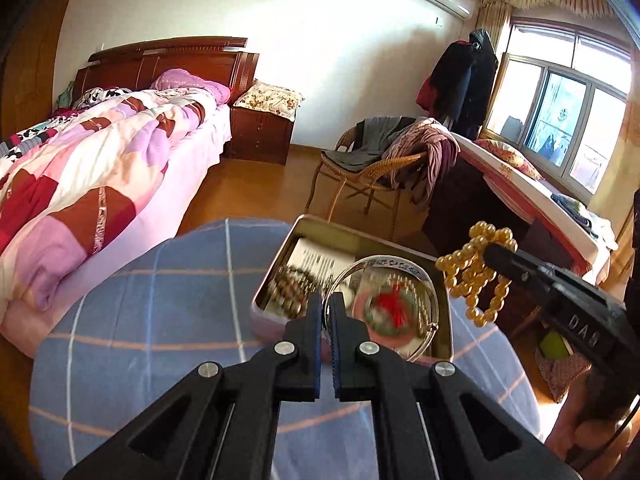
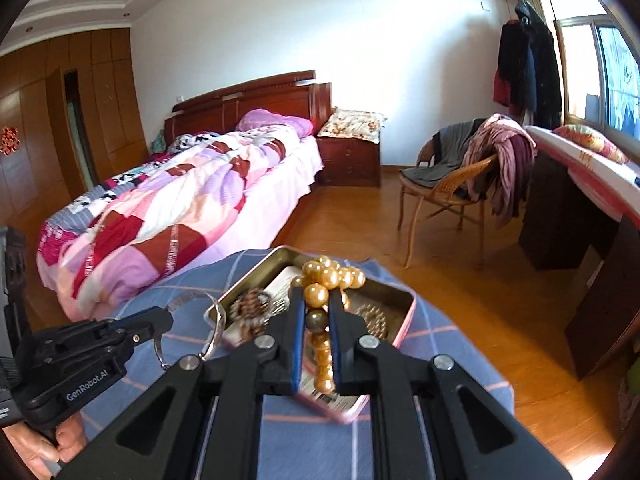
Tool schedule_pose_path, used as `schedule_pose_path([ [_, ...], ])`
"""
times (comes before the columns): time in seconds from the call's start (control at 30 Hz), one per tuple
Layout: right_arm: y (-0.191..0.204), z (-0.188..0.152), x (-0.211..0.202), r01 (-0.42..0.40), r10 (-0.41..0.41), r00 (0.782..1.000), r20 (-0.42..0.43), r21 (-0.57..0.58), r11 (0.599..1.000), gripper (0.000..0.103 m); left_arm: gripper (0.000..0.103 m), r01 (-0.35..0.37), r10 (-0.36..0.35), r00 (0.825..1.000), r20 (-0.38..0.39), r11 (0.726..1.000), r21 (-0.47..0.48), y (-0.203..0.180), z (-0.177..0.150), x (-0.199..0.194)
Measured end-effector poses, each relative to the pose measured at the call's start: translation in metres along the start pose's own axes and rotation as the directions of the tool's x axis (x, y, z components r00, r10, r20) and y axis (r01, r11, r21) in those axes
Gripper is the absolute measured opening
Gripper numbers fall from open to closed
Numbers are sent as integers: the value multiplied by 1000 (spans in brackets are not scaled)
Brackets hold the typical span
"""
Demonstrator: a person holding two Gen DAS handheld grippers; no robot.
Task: Organize jewelry
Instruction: 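Lower the bangle and gold bead bracelet into the pink tin and release both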
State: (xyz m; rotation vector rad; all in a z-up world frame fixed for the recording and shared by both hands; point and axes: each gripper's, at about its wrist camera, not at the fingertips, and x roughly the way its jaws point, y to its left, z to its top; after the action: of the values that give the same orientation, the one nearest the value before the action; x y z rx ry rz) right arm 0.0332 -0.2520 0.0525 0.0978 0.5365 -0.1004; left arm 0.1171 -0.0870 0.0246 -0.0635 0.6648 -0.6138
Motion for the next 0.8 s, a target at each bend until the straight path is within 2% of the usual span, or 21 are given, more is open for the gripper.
schedule_pose_path([
  [0.2, -6, 5, 25, 63, -64, 998, -15, -38, 997, 14, 2, -8, 8, 1000, -6, 1000, 0, -6, 15, 31],
  [0.47, -16, 1, 64, 148, -154, 986, -61, -90, 985, 14, 2, -36, 35, 998, -46, 999, -1, -11, 12, 68],
  [0.8, -22, -17, 100, 166, -178, 974, -139, -95, 982, 14, 2, -81, 80, 991, -104, 997, -5, -13, 4, 106],
])
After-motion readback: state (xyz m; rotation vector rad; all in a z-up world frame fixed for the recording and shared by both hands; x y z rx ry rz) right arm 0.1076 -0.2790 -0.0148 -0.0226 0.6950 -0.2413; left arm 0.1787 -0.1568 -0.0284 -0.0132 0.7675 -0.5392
